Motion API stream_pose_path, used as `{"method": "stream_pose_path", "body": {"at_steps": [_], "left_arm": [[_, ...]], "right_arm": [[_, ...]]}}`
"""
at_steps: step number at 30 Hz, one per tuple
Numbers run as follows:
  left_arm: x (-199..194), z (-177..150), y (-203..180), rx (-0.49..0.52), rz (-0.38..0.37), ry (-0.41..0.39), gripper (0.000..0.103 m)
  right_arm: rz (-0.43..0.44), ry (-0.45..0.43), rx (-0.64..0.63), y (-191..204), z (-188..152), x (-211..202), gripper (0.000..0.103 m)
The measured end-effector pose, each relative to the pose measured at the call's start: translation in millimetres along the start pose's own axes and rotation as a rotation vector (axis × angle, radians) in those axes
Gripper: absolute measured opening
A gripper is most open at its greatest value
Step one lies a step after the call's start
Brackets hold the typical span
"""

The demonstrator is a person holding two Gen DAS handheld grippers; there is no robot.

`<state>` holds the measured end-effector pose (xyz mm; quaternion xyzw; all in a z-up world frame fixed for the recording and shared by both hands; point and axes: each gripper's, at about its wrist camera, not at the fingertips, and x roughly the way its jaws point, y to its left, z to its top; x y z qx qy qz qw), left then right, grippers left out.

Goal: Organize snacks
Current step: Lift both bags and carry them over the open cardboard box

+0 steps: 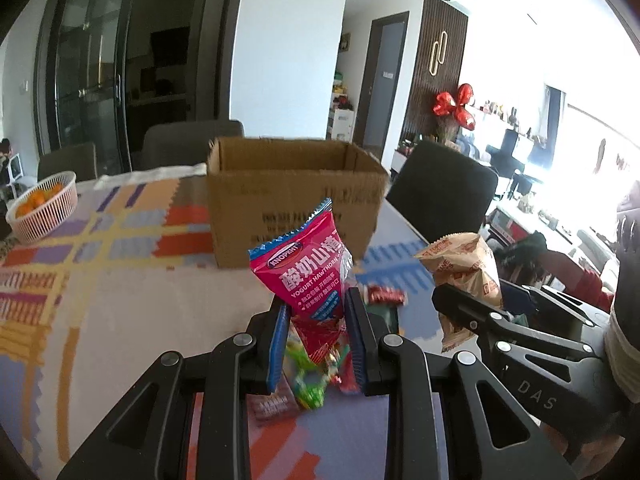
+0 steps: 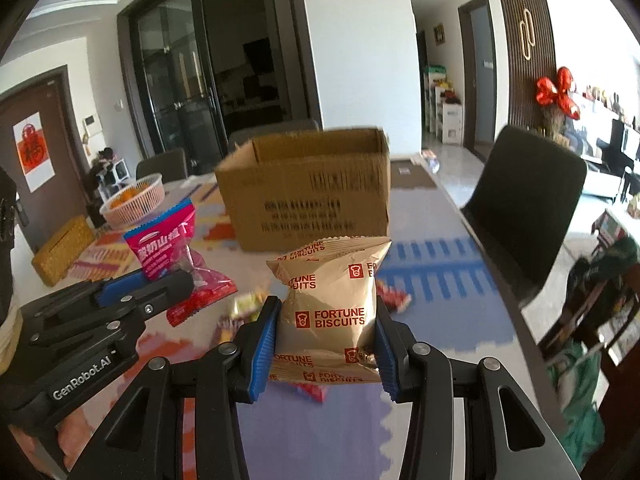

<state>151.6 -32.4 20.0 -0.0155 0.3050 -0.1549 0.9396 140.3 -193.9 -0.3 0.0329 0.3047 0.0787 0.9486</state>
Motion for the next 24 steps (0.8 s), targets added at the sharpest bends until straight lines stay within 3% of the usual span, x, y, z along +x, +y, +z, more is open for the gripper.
{"method": "stream_pose_path", "body": {"at_steps": [8,18,24], "left_arm": [[4.3,49.1,9.2,0.016,-0.003,-0.049,0.028],[29.3,103.5,22.7,0.066,0.049,-0.065,0.028],[43.7,128.5,25.5,0.104,0.079,-0.049,0.028]], "right_arm": [[0.041,-0.042,0.018,4.7,46.0,9.8,0.045],[0.008,-0.088,-0.032,6.7,107.8,31.3,0.045],[0.016,-0.058,-0.051,8.8,135.6,52.3,0.045]]}}
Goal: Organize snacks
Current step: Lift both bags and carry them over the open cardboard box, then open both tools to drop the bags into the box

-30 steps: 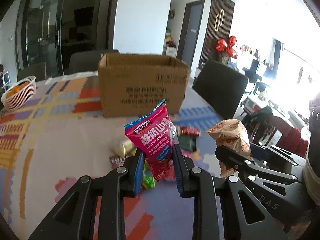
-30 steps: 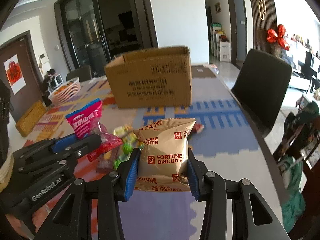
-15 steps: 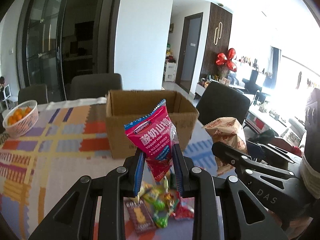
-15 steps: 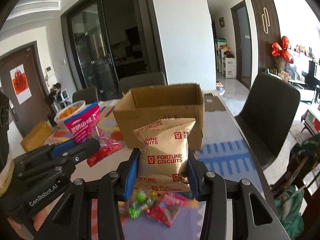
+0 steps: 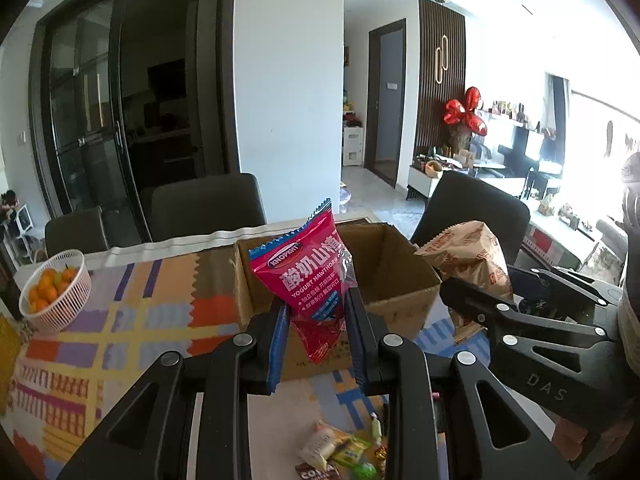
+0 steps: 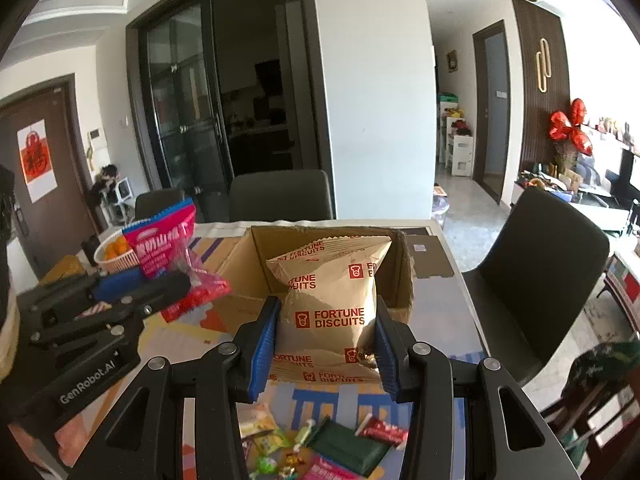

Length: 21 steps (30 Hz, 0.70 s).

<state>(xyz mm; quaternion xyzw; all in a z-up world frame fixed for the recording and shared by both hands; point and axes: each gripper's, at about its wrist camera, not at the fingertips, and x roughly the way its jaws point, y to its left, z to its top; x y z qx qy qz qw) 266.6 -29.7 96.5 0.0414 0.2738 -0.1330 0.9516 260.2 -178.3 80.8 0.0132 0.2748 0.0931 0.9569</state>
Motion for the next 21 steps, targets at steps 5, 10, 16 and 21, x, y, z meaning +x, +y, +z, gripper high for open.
{"method": "stream_pose_path", "body": {"at_steps": [5,10,16,21], "left_arm": [[22.6,19.7,6.1,0.002,-0.010,0.049,0.028],[45.8,33.3,10.4,0.000,-0.005,0.103,0.028],[82.8,40.6,15.3,-0.010,-0.021,0.184,0.028],[101.6,39.6,15.4,-0.010,-0.017,0.212,0.030]], "right_arm": [[0.029,0.048,0.001,-5.4,18.7,20.5,0.045],[0.032,0.091,-0.019,-7.4,38.6,45.7,0.045],[0.045,0.184,0.000,-18.9,48.7,85.7,0.045],[0.022,0.223,-0.011,-24.7,47.0,109.7,0.045]]}}
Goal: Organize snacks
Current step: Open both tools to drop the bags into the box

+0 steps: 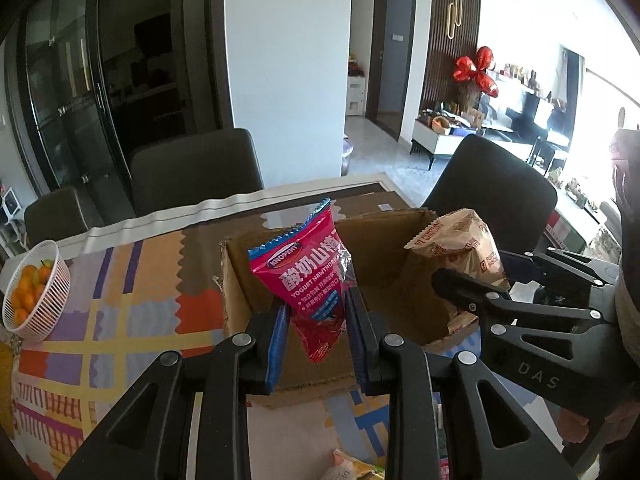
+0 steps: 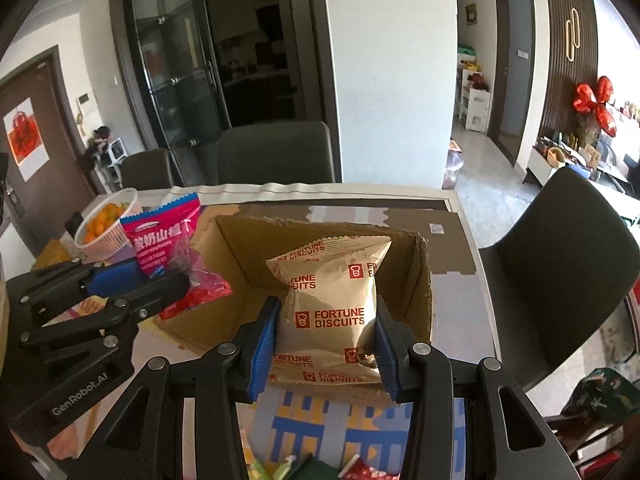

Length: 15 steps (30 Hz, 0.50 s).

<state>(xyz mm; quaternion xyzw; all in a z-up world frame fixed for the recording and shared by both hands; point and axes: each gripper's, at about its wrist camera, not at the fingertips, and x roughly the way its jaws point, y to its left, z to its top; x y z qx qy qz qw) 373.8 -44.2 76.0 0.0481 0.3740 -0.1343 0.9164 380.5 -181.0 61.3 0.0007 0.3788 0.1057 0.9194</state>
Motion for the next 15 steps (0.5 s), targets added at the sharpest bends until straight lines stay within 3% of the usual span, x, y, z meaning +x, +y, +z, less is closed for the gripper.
{"method": "stream_pose_path", "body": {"at_steps": [3,6,8,15], "left_arm": [[5.3,-3.7,-0.6,0.004,0.017,0.013,0.045],[-0.1,-10.7,-0.3,0.015,0.045,-0.004,0.050],[-6.9,-14.8,-0.1,0.016,0.062,-0.021,0.055],[-46.7,-31.7,-2.9,0.022,0.106,-0.091,0.061]], "right_arm": [[-0.006,0.000,0.003,-3.6,-1.8,6.9,0.049],[-0.037,-0.018,0.008,-6.2,-5.4,7.1,0.061],[-0.038,-0.030,0.013,-7.2,-10.9,3.0,0.061],[-0.065,-0.093,-0.006,3.6,-29.6,-30.1,0.063]]}}
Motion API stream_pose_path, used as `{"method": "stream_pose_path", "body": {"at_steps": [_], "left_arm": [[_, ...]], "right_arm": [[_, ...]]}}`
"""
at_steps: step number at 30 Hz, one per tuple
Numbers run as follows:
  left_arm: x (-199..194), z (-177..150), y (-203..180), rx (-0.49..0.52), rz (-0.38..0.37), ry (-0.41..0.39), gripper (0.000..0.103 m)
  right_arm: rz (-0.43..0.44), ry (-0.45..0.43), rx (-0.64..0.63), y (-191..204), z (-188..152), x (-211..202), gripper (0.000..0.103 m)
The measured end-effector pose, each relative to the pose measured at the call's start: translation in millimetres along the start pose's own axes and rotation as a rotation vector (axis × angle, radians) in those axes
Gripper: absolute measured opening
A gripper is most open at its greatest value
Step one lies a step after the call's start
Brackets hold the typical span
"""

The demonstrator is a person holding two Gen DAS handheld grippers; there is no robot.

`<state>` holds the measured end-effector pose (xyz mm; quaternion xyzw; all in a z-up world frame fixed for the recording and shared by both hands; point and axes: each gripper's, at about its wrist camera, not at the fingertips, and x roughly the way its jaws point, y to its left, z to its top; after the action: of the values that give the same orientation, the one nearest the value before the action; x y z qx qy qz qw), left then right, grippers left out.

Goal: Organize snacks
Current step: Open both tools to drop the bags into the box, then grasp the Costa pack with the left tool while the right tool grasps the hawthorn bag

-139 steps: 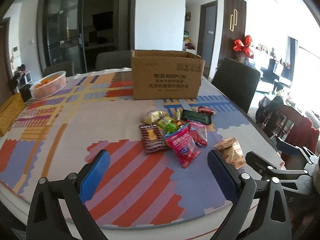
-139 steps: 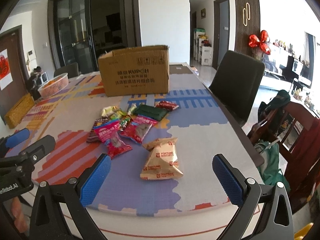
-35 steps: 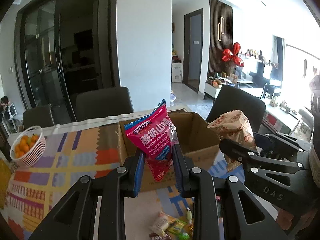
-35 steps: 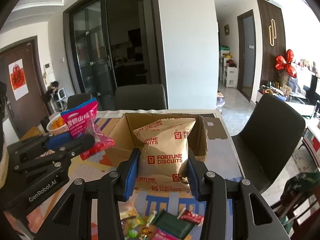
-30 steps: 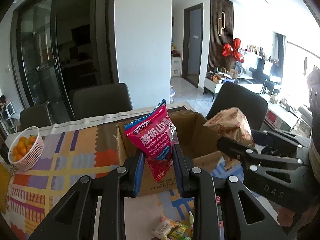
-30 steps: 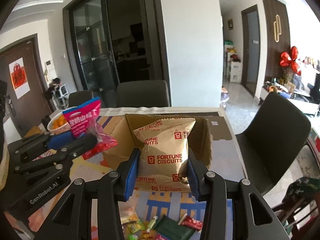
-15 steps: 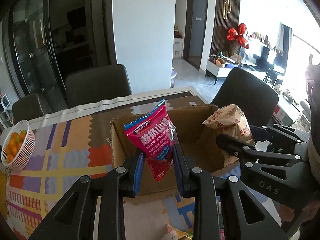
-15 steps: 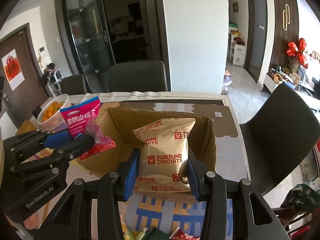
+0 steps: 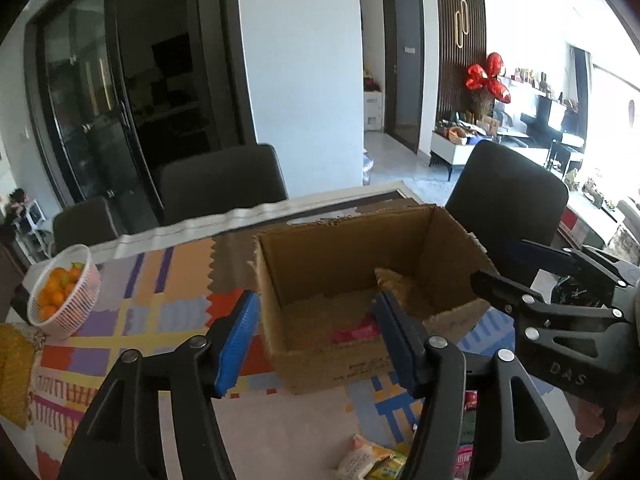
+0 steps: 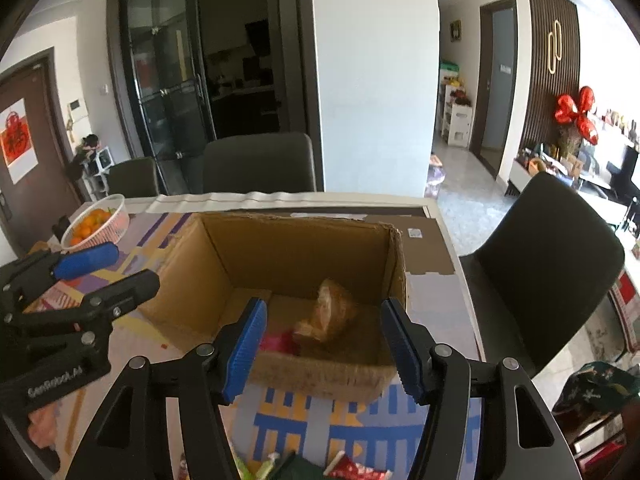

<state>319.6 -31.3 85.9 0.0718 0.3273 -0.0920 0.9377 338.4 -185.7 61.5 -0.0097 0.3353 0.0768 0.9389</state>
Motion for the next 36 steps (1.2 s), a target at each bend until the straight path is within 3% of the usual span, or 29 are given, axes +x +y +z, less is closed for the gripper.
{"method": "stream_pose_path", "body": {"at_steps": [5,8,17,25,36], "left_arm": [[-42.6,-16.6,-7.8,0.035,0.049,-0.071,0.062],[-63.3,-26.8,-9.1,0.034,0.047,-0.100,0.066],[-108.8,-66.5,-16.0,0.025,0.021,-0.128,0.067],[-120.1,-104.4,-20.7,0.028,0.026,-0.106,0.067],[-114.0,-154.8,-31.0,0.040,-0.028,-0.047,0.067]], "right_arm": [[0.001,-0.071,-0.007,8.9,-17.5,-36.9,0.067],[0.010,-0.096,0.007,10.6,-30.4,-56.2,0.067],[0.019,-0.139,0.022,17.7,-67.8,-100.0,0.071],[-0.001,-0.149,-0.007,28.4,-100.3,-119.0,0.071],[-0.014,-0.073,0.011,31.1,-144.5,-116.7,0.071]]}}
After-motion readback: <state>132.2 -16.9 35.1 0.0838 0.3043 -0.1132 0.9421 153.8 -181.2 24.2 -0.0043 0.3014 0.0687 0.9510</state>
